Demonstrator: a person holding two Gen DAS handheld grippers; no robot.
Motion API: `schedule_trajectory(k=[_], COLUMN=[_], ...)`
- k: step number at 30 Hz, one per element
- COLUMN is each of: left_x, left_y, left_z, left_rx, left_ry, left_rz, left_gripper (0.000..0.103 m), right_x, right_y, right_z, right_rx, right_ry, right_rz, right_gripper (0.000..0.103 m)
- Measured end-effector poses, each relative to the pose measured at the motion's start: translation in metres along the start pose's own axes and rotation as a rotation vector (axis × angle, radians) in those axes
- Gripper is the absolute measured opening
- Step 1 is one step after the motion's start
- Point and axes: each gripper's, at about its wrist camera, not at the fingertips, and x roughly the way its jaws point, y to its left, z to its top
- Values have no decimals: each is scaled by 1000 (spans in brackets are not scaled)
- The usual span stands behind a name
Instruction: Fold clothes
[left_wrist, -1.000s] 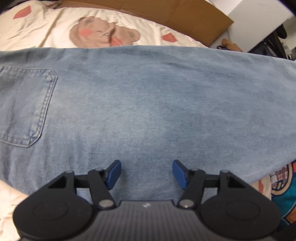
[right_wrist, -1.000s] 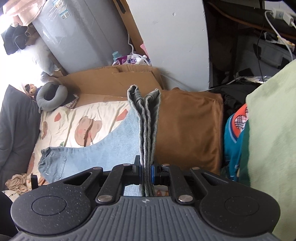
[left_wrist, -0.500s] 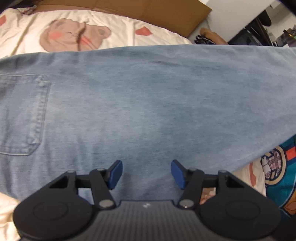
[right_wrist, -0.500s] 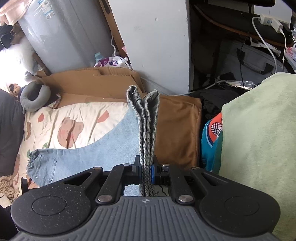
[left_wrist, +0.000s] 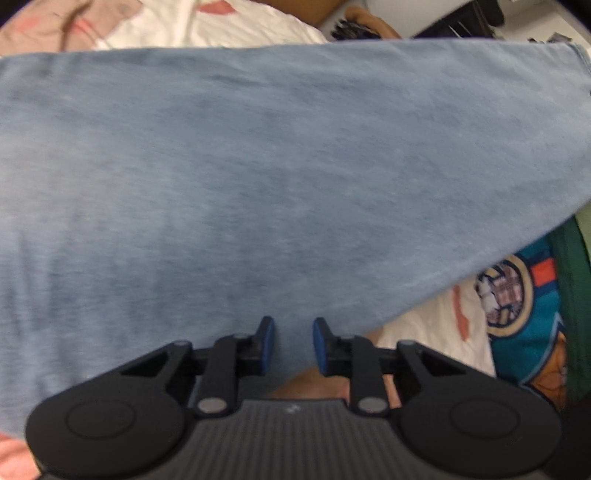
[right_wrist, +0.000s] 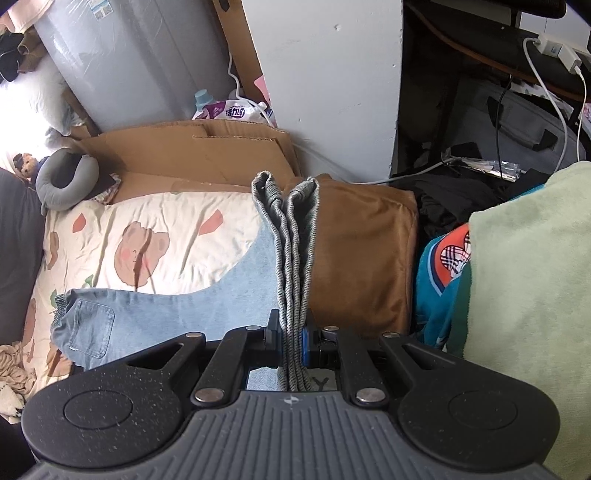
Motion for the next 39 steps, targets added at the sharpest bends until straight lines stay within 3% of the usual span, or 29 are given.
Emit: schedule_trajectory(k=[9,19,34,39], left_x=[2,-16,-51,-50], left_y=[28,74,137,112], left_z=[6,38,99,88], left_rx=[-13,-40,-20,-3], left_ry=[10,-48,-149,-193], left_rz=[-9,20,106,155], left_gripper=[12,3,3,3], right_x=[4,10,24,30], right_y=[21,23,17,18], right_z=[2,1,0,3], right_rx=[-21,-24,-26,-24], right_ry=[21,35,71,76], right_rz=[16,33,47,49], right_gripper=[8,8,8,8])
